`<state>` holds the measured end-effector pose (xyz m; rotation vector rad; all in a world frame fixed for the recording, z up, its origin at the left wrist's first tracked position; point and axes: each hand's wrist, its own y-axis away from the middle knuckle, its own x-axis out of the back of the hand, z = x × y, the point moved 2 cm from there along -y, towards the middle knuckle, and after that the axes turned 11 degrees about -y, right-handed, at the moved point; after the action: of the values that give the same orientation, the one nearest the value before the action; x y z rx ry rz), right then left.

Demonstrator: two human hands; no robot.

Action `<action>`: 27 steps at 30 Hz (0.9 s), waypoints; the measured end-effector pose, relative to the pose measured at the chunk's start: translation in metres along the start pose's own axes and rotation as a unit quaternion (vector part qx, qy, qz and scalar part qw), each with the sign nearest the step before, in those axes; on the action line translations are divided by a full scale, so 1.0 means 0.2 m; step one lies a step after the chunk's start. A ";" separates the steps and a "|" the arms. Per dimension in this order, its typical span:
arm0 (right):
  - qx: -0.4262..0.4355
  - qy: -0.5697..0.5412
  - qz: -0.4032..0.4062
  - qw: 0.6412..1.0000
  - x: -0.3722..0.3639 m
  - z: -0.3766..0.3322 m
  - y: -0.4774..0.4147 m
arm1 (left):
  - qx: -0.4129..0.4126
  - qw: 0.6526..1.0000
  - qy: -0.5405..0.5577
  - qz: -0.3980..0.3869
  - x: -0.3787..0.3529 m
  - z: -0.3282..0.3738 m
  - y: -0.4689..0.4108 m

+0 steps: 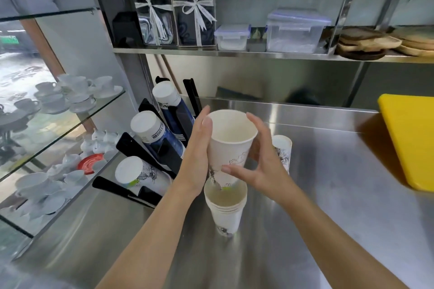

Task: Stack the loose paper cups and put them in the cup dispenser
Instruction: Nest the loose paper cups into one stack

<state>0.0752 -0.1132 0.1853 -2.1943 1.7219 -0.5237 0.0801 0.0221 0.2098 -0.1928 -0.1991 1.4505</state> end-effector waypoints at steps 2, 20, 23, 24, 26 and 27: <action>-0.023 0.000 -0.001 1.000 -0.02 0.05 0.04 | 0.024 1.000 0.008 0.006 0.01 -0.07 0.02; -0.138 0.205 -0.103 0.963 -0.02 0.44 0.22 | 0.205 0.976 -0.033 -0.061 0.06 -0.60 0.17; -0.121 0.172 -0.068 0.975 -0.01 0.41 0.19 | 0.198 0.977 -0.032 -0.076 0.07 -0.59 0.13; -0.117 0.160 -0.054 0.979 0.00 0.39 0.18 | 0.189 0.978 -0.032 -0.087 0.08 -0.58 0.11; -0.116 0.130 -0.009 0.985 0.03 0.36 0.15 | 0.171 0.979 -0.042 -0.107 0.08 -0.55 0.07; -0.125 0.103 0.020 0.987 0.04 0.33 0.13 | 0.166 0.978 -0.046 -0.114 0.08 -0.52 0.05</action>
<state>0.0850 -0.1268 0.1158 -2.3381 2.0328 -0.5694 0.0980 0.0385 0.1066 0.1667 -0.0495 1.2433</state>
